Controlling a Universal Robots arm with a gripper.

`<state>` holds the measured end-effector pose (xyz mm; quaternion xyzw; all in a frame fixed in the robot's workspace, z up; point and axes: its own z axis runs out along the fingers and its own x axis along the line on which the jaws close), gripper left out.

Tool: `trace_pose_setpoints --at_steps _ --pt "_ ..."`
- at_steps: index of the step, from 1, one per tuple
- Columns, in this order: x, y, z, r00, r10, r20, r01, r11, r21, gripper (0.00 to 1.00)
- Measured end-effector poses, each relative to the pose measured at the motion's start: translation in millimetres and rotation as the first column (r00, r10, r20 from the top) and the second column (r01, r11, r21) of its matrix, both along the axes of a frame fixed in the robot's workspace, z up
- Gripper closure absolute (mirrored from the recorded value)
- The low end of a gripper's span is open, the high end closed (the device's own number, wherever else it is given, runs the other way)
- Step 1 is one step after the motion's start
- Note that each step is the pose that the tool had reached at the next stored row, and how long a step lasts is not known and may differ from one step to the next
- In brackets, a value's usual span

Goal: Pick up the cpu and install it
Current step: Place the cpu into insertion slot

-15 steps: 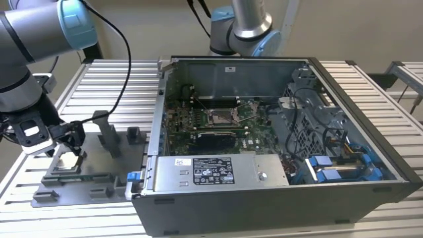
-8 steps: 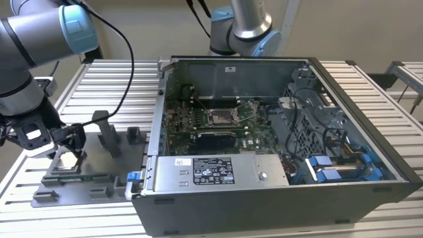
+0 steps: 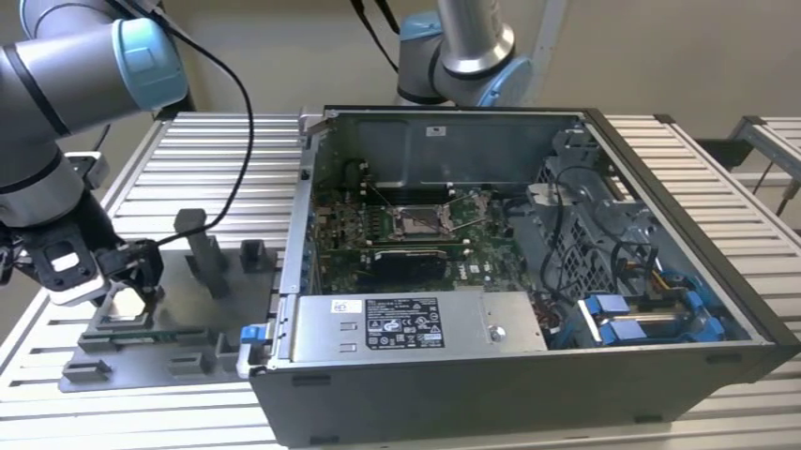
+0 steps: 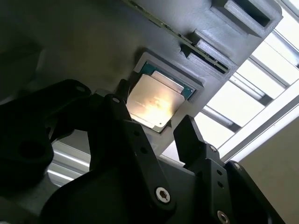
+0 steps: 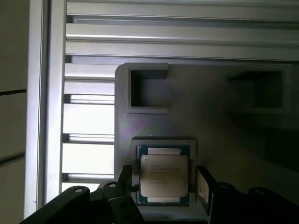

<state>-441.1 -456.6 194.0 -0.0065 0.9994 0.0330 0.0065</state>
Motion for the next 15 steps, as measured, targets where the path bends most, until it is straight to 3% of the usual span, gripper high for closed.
trace_pose_setpoints --at_steps 15 --pt "-0.7 -0.1 -1.6 1.0 0.0 -0.0003 0.0 1.0 0.0 0.0"
